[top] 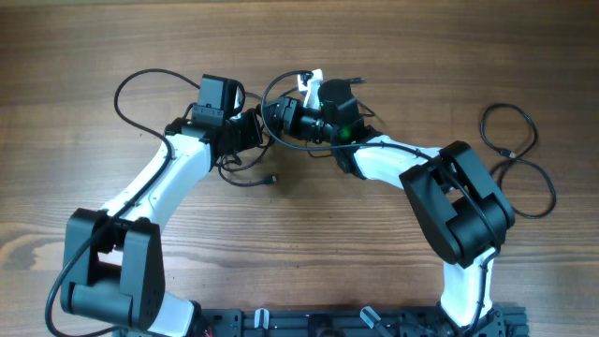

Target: Untangle cables

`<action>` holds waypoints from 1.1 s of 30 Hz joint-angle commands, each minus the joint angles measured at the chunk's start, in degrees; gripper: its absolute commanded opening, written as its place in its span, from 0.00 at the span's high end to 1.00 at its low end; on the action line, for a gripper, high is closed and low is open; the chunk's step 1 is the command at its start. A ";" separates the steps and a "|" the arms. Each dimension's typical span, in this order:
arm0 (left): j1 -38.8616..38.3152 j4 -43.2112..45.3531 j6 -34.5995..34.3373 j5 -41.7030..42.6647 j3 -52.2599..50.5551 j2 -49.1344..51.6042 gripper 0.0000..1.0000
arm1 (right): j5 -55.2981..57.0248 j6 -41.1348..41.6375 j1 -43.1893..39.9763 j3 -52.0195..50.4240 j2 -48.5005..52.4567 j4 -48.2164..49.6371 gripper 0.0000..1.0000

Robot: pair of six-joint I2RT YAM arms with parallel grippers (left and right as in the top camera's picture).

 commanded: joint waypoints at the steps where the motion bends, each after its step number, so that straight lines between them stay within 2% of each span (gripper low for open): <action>1: -0.22 -0.02 0.46 0.52 0.63 0.35 0.96 | -2.60 6.29 0.24 0.24 0.96 2.95 0.47; 5: -0.22 -0.02 0.46 0.52 0.63 0.33 0.96 | -4.02 8.39 0.24 0.24 0.98 7.69 0.46; 14: -0.20 -0.04 0.46 0.50 0.63 0.33 0.96 | -4.63 6.08 0.33 0.24 5.35 7.15 0.44; 18: -0.20 -0.02 0.46 0.50 0.63 0.35 0.96 | -8.76 4.87 0.46 0.24 7.43 13.66 0.46; 20: -0.20 -0.02 0.46 0.50 0.63 0.33 0.96 | -9.51 5.38 0.46 0.24 7.61 16.37 0.50; 22: -0.20 -0.04 0.48 0.50 0.63 0.35 0.96 | -10.21 5.53 0.33 0.24 7.61 18.47 0.61; 24: -0.20 -0.04 0.48 0.50 0.63 0.33 0.96 | -10.16 5.73 0.15 0.24 7.61 18.53 0.66; 28: -0.20 -0.04 0.48 0.48 0.63 0.35 0.96 | -10.62 5.68 -0.85 0.24 7.61 14.93 0.86; 31: 0.04 -0.07 0.48 0.50 0.63 0.33 0.96 | -14.75 5.79 -1.92 0.24 7.61 12.70 0.96; 33: 0.22 -0.17 0.48 0.48 0.63 0.35 0.96 | -14.93 5.22 -2.21 0.24 7.61 12.68 0.96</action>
